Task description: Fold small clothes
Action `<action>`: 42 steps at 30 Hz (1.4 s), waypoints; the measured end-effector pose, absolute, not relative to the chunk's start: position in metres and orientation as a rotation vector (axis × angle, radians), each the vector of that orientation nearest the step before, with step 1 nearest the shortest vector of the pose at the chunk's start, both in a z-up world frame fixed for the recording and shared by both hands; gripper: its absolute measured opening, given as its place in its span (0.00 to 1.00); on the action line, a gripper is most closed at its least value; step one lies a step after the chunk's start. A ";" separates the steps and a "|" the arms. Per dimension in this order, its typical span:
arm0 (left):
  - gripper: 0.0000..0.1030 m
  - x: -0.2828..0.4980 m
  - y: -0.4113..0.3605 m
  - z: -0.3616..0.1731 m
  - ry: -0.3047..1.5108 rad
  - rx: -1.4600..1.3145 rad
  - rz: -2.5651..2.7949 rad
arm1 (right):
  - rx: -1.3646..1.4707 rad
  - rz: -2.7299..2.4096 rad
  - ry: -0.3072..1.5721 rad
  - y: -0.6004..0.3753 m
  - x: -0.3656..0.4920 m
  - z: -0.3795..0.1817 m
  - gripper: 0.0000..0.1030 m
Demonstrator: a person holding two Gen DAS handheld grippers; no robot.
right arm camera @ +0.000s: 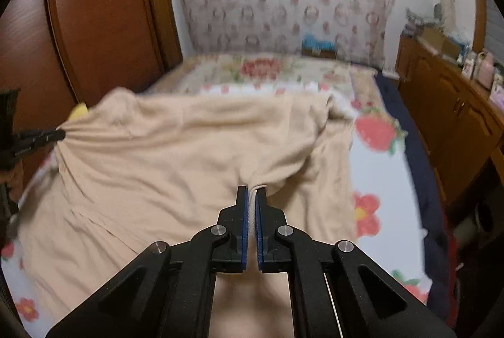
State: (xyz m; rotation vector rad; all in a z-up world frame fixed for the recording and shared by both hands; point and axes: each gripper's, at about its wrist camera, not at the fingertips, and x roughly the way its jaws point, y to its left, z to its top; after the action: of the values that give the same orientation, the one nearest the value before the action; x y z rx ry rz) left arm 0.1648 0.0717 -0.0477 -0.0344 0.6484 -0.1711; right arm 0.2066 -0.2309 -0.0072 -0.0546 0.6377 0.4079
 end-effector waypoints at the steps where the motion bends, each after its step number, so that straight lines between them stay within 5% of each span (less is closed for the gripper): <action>1: 0.03 0.157 0.074 -0.041 0.634 -0.052 -0.178 | -0.042 0.412 0.614 -0.235 0.202 0.002 0.03; 19: 0.03 0.037 0.094 -0.009 0.581 -0.068 -0.205 | -0.026 0.521 0.546 -0.294 0.065 0.033 0.03; 29: 0.05 0.031 0.094 -0.068 0.725 -0.076 -0.146 | -0.007 0.474 0.699 -0.292 0.045 -0.014 0.05; 32: 0.22 0.026 0.096 -0.073 0.730 -0.072 -0.126 | -0.030 0.430 0.727 -0.287 0.051 -0.019 0.18; 35: 0.55 0.023 0.100 -0.076 0.731 -0.071 -0.125 | -0.060 0.364 0.726 -0.285 0.046 -0.015 0.38; 37: 0.75 0.022 0.102 -0.080 0.740 -0.078 -0.124 | -0.076 0.329 0.717 -0.287 0.040 -0.013 0.39; 42: 0.76 0.022 0.105 -0.090 0.757 -0.085 -0.092 | -0.068 0.281 0.745 -0.294 0.034 -0.022 0.39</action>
State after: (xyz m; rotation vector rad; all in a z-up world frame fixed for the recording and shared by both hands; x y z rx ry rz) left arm 0.0220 0.1049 -0.0900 -0.0848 0.7568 -0.0918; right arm 0.0340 -0.2941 -0.0219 -0.0675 0.7445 0.2809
